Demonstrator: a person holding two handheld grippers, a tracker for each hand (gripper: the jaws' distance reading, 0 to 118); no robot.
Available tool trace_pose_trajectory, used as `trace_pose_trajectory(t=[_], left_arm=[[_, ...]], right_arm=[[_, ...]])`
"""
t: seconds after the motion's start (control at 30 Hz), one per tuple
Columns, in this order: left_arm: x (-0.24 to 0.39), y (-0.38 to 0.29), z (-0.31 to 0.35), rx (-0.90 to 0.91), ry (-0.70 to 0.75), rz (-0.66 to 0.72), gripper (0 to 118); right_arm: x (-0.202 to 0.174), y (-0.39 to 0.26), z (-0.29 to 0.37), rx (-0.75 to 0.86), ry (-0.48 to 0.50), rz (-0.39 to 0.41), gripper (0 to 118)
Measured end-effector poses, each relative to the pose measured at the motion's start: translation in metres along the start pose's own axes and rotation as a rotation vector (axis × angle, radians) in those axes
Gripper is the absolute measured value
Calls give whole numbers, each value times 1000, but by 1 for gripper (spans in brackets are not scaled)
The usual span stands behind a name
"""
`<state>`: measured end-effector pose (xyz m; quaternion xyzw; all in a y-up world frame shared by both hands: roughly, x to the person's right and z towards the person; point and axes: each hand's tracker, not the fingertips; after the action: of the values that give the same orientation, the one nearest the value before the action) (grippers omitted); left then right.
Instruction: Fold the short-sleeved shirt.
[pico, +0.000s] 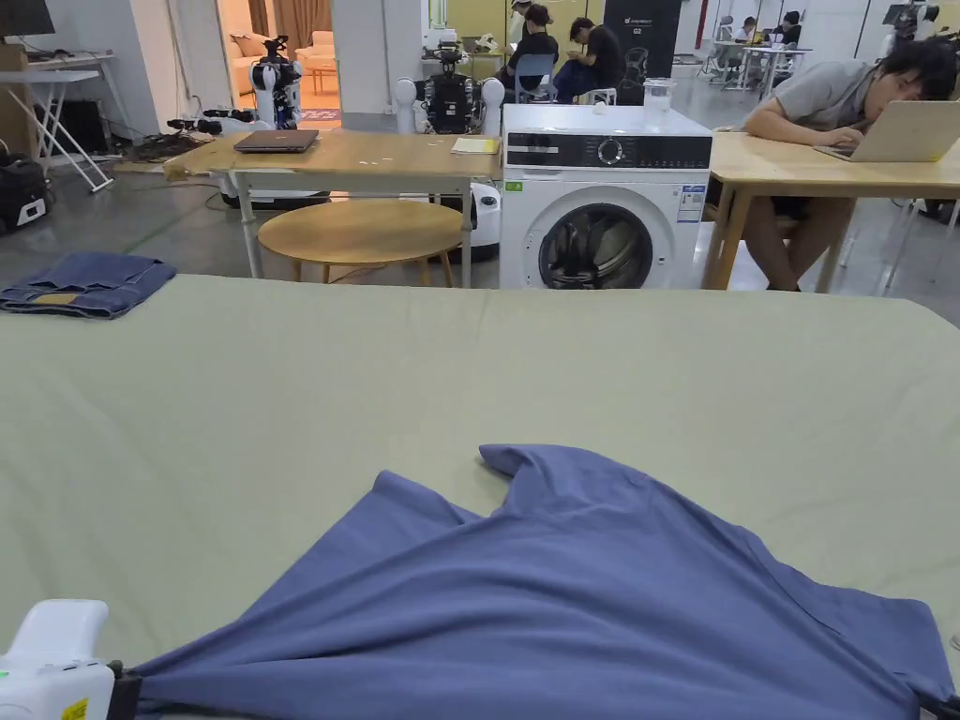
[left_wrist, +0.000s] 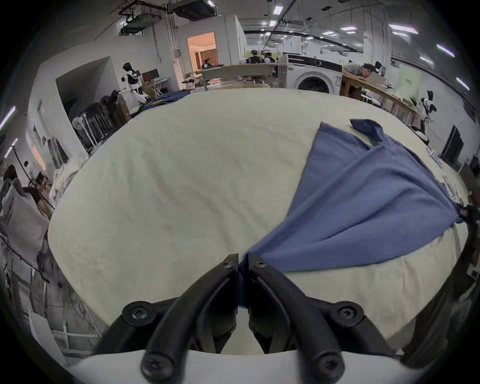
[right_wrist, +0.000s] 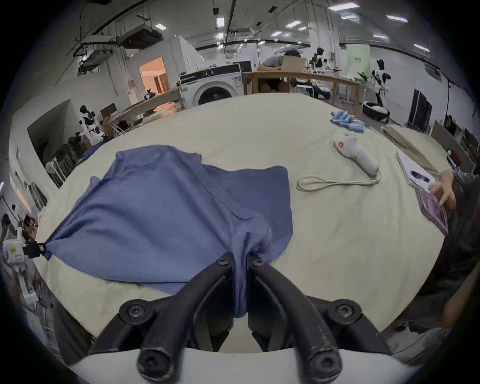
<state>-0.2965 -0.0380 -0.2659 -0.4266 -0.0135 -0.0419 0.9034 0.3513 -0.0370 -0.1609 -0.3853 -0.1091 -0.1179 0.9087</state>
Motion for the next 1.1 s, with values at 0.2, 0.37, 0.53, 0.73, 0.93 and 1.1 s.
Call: trace_pose_trajectory(t=[0.2, 0.37, 0.53, 0.73, 0.93, 1.1], left_arm=[[-7, 2, -1, 27, -43, 32, 1], [-13, 0, 3, 29, -68, 58, 98], [-20, -5, 29, 87, 48, 58, 82], [-32, -18, 43, 62, -21, 134, 0], [-30, -8, 25, 23, -124, 149, 108], [-25, 6, -15, -27, -88, 105, 89]], right_arm=[[-5, 4, -5, -14, -4, 3, 15], [-21, -4, 7, 9, -4, 58, 118], [-40, -4, 29, 54, 77, 84, 118], [-69, -26, 35, 161, 96, 152, 0], [-116, -32, 45, 142, 169, 197, 0], [-117, -27, 38, 116, 181, 208, 0]])
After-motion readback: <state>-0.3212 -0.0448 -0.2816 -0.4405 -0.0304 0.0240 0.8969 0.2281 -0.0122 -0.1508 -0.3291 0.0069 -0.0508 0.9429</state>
